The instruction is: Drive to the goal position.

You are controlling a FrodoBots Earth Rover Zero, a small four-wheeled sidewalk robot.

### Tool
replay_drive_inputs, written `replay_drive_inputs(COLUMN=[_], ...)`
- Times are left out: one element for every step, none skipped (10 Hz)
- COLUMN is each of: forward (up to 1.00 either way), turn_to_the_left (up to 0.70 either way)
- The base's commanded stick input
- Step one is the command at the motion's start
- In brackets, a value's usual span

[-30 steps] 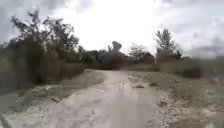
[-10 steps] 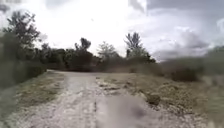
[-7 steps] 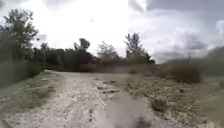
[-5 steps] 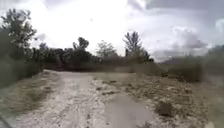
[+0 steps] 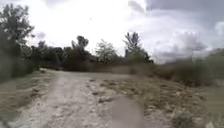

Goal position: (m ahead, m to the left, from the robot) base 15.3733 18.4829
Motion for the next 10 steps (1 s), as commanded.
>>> replay_drive_inputs(forward=[0.7,0.7,0.7,0.7,0.7,0.7,0.7,0.7,0.7,0.7], turn_to_the_left=[0.35,0.35,0.09,0.0,0.0,0.14,0.35,0.35,0.16,0.0])
